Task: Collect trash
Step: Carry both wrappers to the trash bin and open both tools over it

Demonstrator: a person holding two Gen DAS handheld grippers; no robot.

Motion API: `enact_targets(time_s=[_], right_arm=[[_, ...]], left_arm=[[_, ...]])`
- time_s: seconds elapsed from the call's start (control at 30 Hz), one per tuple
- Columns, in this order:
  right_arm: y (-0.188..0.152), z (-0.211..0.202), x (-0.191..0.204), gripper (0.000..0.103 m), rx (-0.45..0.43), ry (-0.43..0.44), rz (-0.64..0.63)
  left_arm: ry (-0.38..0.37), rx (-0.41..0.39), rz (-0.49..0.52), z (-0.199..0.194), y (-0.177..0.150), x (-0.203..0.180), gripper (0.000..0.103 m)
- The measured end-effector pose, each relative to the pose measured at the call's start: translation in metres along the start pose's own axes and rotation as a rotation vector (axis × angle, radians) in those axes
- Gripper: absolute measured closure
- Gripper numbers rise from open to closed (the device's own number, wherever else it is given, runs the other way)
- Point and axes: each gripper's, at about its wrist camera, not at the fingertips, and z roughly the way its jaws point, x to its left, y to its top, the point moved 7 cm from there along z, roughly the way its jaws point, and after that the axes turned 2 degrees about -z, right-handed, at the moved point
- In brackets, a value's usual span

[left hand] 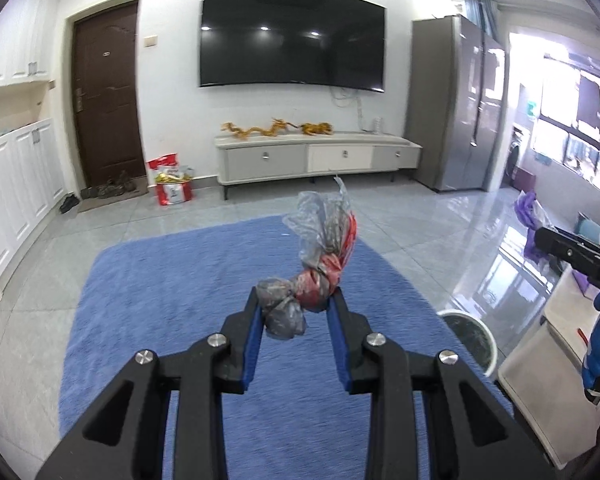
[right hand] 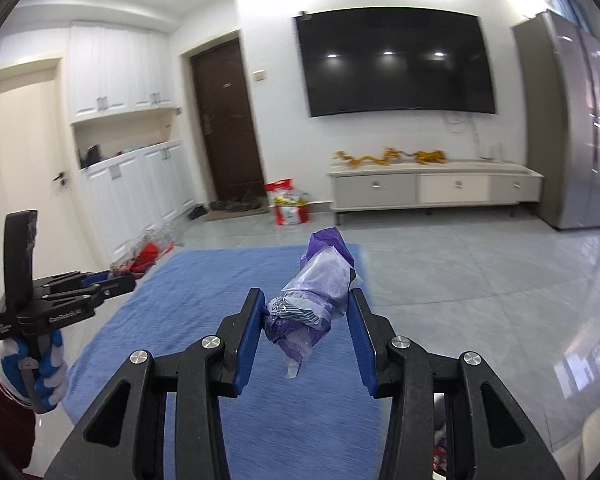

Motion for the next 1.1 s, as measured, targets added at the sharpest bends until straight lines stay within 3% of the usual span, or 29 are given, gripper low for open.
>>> enact_targets(time_s=[0.37, 0.6, 0.73, 0.9, 1.03, 1.1], right_arm=[[-0.047, -0.024, -0.122, 0.061, 0.040, -0.234, 0.106], [-0.095, -0.004, -0.189, 0.061, 0.128, -0.293, 0.235], [-0.132, 0.016, -0.223, 0.061, 0.203, -0.316, 0.306], [-0.163, 0.038, -0.251, 0.059, 0.266, -0.323, 0.367], [-0.177, 0.052, -0.262, 0.054, 0.299, -0.354, 0.381], [-0.185, 0.055, -0.268, 0.048, 0.311, -0.369, 0.382]], left_arm=[[-0.178, 0.117, 0.159, 0.069, 0.005, -0.139, 0.073], [-0.313, 0.268, 0.294, 0.140, -0.021, -0.247, 0.073], [-0.350, 0.351, 0.338, 0.184, -0.040, -0.295, 0.073], [-0.395, 0.453, 0.310, 0.231, -0.057, -0.329, 0.071], [-0.414, 0.491, 0.278, 0.253, -0.066, -0.340, 0.054], [-0.422, 0.500, 0.271, 0.260, -0.068, -0.345, 0.052]])
